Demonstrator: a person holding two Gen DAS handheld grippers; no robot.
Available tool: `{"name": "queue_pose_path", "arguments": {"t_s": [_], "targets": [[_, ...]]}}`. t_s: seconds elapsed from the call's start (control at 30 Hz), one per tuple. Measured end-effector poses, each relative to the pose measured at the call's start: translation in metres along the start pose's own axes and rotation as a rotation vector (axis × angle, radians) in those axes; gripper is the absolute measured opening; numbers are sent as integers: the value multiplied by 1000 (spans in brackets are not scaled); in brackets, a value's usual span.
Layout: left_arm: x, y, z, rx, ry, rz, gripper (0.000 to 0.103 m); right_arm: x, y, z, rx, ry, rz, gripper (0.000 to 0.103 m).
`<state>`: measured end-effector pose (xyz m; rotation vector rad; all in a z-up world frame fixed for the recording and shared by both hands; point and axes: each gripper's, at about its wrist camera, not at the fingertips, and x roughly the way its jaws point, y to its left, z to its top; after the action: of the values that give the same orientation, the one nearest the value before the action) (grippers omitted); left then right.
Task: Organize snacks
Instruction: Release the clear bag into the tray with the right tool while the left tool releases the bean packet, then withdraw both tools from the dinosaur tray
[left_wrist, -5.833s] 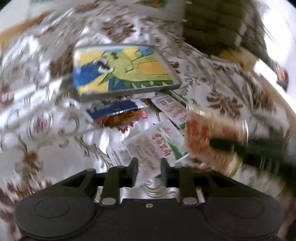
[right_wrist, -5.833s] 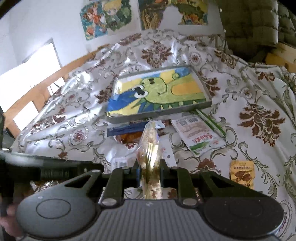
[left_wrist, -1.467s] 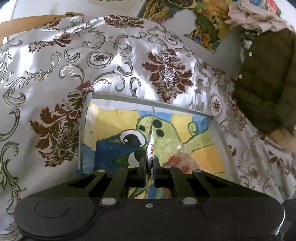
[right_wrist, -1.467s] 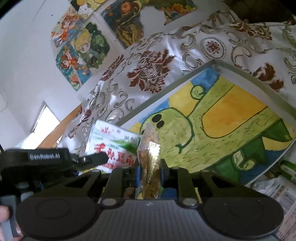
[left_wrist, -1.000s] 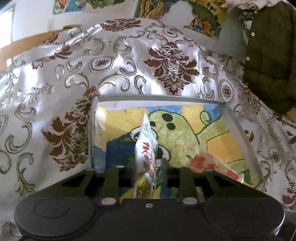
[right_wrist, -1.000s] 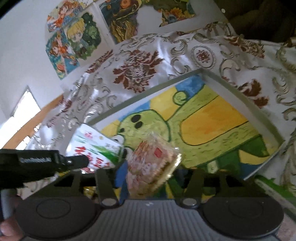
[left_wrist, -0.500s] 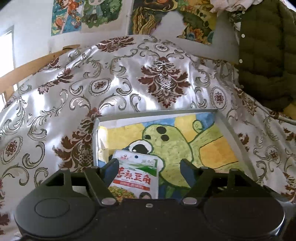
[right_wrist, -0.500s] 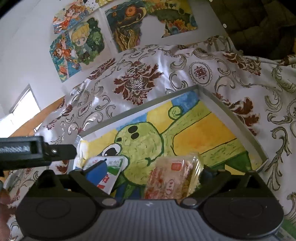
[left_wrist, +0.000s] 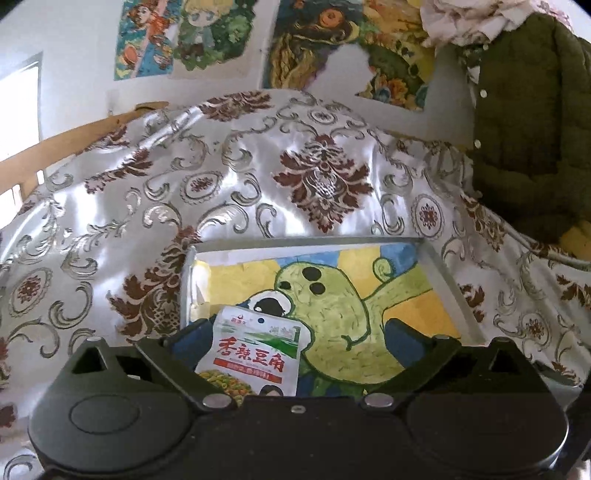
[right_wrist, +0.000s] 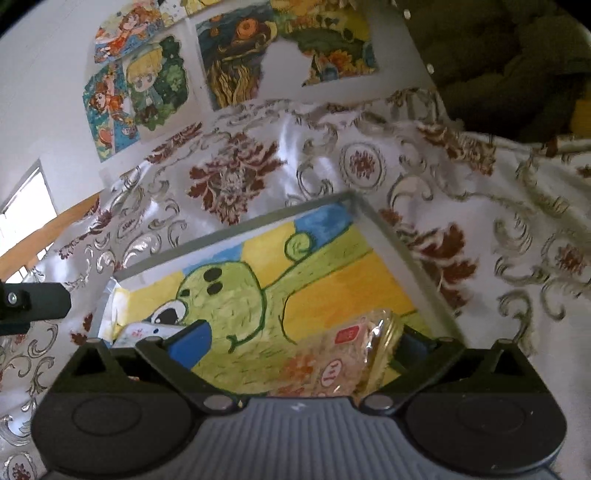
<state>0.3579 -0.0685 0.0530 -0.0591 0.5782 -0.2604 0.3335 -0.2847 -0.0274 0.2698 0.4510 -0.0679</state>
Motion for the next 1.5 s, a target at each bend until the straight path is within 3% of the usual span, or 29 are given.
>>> {"name": "queue_pose_path", "arguments": {"t_s": [0.23,0.6,0.83,1.0,1.23,1.5], "targets": [[-29,0,6,-21,-30,55,102,-35,3,22,-39,-78,11,103],[-49,0,-4,-16,-43,73,102,-52,-15,27,0,-78,11,103],[-83,6,-22,-83,-67,69,102,-117,4,38,-85,-97,-37,103],[-118,11,-40,-108,-85,56,102,-181,12,24,-114,-115,-74,103],[-161,13,-76,-46,-89,68,102,-248,23,-14,-139,-106,-79,103],[-204,19,-110,-13,-96,77,102,-291,42,-48,-133,-90,-81,103]]}}
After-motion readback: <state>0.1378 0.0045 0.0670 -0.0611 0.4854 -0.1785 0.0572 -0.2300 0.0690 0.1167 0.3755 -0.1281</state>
